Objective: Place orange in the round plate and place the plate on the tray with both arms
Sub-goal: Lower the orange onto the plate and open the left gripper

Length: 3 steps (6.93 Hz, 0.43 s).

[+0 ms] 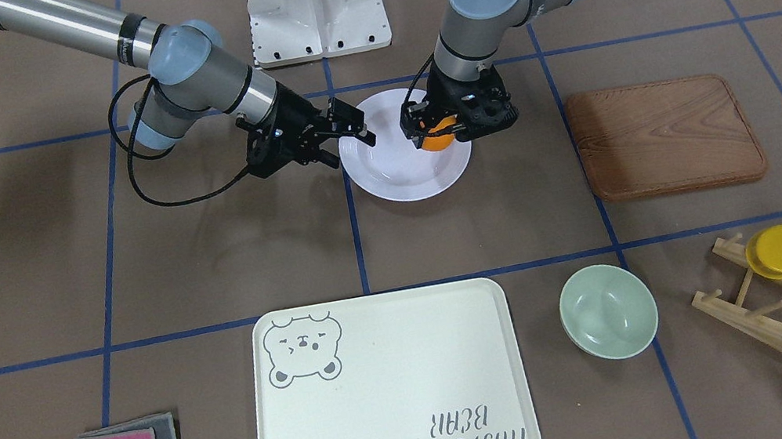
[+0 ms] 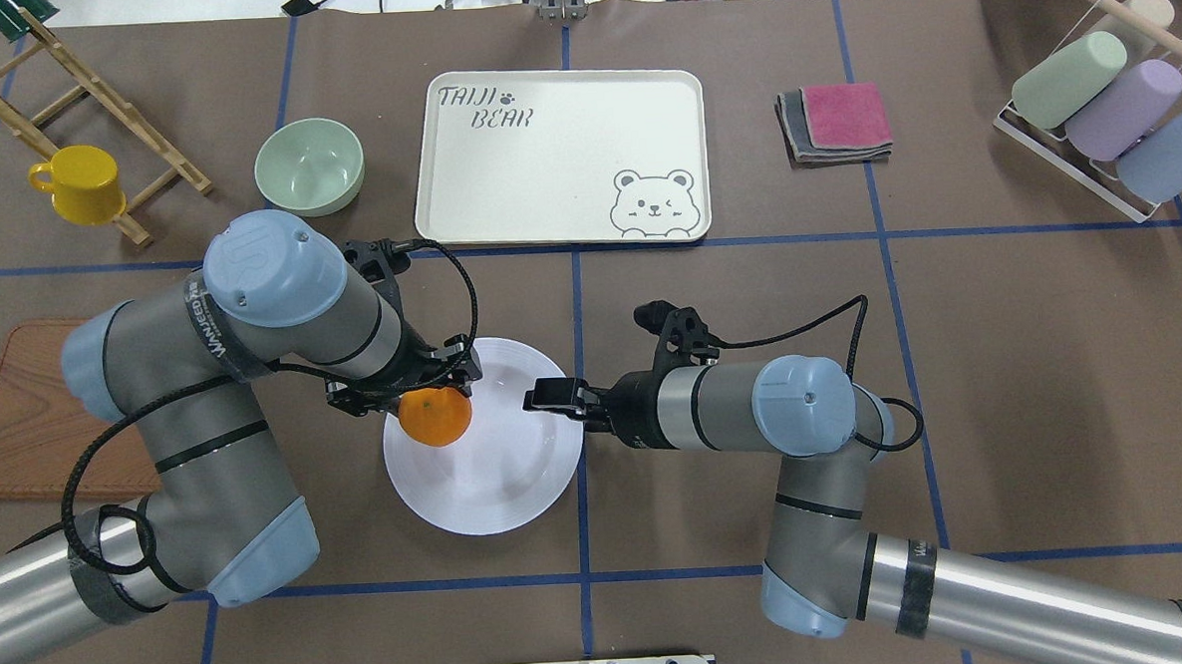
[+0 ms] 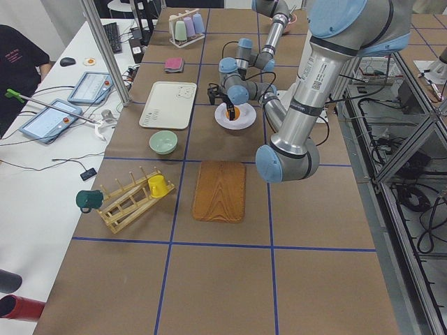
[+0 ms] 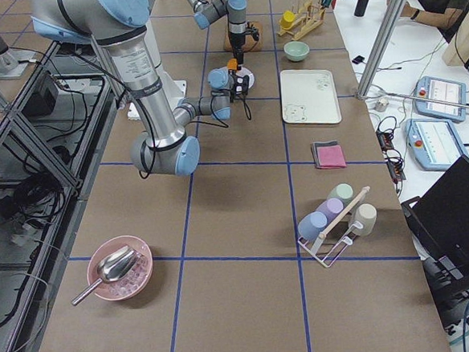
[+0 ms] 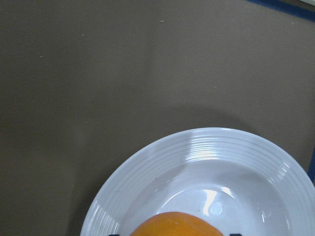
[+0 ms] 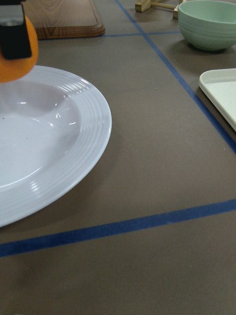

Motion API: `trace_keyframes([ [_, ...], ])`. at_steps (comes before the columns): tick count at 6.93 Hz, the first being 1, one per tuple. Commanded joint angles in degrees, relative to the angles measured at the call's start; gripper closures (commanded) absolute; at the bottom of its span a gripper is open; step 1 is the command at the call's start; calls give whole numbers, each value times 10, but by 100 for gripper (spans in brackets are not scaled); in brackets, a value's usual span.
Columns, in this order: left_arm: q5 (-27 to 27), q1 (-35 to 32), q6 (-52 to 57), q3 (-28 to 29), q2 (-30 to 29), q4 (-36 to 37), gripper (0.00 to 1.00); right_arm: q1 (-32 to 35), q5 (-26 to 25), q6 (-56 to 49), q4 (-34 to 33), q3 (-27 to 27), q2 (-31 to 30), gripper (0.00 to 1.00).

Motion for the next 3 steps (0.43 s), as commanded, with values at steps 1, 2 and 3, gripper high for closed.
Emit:
trace_keyframes([
  [1,-1,2,-3,21,1,-33,31,-2,0,0,31,-13,1,1],
  [2,-1,2,-9,30,2,-50,31,-2,-1,0,58,-15,-6,1],
  [3,-1,2,-9,31,2,-53,31,-2,0,-1,67,-15,-10,1],
])
